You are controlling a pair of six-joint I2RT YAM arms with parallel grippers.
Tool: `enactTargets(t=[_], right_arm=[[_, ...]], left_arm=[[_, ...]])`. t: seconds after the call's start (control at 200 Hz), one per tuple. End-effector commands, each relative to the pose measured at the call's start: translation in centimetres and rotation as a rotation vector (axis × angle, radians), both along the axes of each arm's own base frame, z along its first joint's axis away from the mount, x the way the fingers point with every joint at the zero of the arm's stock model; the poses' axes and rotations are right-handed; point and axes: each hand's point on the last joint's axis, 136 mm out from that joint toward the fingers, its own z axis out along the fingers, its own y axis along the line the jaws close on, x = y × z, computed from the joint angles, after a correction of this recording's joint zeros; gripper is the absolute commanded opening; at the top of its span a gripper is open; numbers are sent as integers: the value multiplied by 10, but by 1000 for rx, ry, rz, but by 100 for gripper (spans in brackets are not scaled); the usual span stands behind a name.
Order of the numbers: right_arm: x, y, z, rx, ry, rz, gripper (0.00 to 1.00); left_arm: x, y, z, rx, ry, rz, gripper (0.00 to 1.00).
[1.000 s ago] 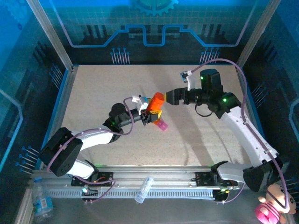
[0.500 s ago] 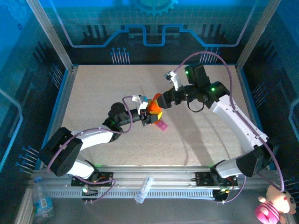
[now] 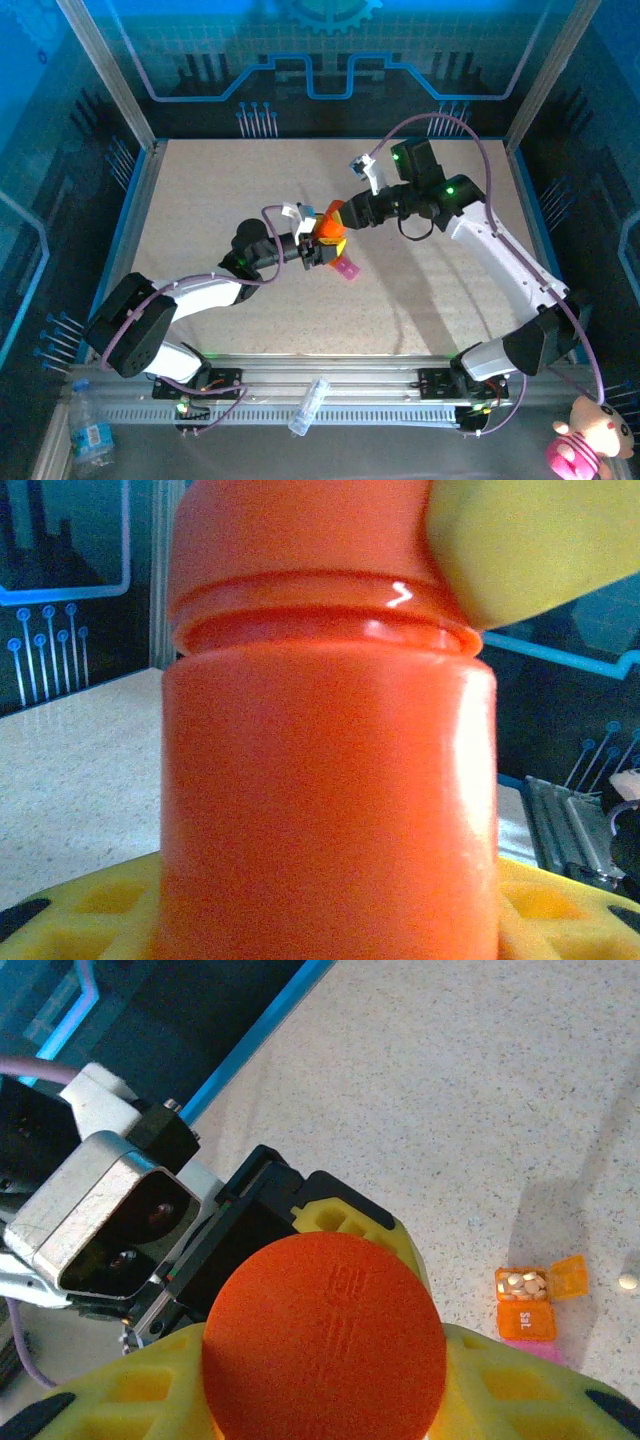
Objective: Sort the pills into containers
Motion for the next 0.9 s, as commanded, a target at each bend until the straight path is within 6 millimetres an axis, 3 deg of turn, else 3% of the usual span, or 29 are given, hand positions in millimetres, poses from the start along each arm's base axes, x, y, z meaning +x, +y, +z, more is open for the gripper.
enactTargets(t=[0.0, 0.14, 0.3, 0.36, 0.45, 0.585, 0.715, 0.891], right_arm=[[2, 2, -34, -24, 162, -176, 36], [4, 12, -57, -6, 236, -333, 36], [8, 21, -54, 12, 234, -353, 39], [11, 17, -47, 9, 219, -344, 46], [14, 2, -28, 30, 168, -326, 69], [-6, -16, 27, 144, 14, -137, 86], [-21, -30, 43, 132, -37, -3, 90], [-6, -30, 44, 98, -67, 22, 92]], left_arm=[[7, 2, 40, -54, -143, 42, 0], [14, 3, 40, -35, -158, 76, 0], [16, 1, 37, -31, -150, 74, 0], [17, 0, 34, -28, -143, 74, 0], [18, 2, 31, -28, -141, 82, 0], [16, 2, 32, -35, -135, 67, 0], [11, -1, 32, -45, -125, 28, 0], [4, -5, 33, -54, -107, -25, 0]])
